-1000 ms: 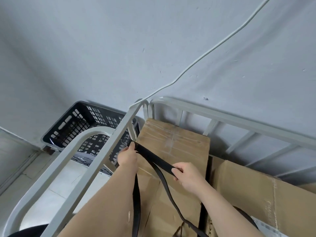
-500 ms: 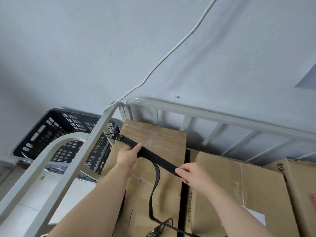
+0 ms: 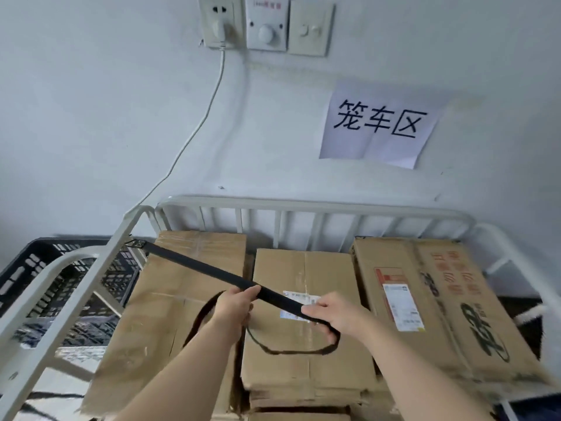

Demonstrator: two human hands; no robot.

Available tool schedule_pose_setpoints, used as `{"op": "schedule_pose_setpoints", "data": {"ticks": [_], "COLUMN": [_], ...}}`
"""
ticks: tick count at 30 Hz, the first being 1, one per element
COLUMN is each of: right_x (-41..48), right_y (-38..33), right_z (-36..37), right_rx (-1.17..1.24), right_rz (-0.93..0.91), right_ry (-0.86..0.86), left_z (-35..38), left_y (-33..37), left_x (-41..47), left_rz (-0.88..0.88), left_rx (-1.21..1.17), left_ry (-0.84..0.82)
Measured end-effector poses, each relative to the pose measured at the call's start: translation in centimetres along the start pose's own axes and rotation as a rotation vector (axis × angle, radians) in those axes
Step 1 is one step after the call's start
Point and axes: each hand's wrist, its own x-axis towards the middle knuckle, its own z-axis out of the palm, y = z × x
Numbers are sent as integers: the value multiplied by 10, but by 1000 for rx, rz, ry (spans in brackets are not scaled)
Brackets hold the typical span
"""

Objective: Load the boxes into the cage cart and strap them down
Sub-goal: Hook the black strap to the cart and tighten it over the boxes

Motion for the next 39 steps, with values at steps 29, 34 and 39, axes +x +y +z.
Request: {"op": "schedule_pose_setpoints", "data": {"ticks": [29, 34, 39], "right_x": [-325, -336, -322], "right_y": [322, 382, 414], "right_z": [-222, -267, -286], "right_rx": [-31, -17, 3], "right_rz": [102, 115, 108], "right_ry": [325, 285, 366], "left_z": [386, 466, 512], "left_y": [-125, -145, -150], "left_x": [-225, -243, -236], "left_rz": [-91, -165, -193], "left_rx": [40, -32, -5], "left_ry": [-269, -293, -326]}}
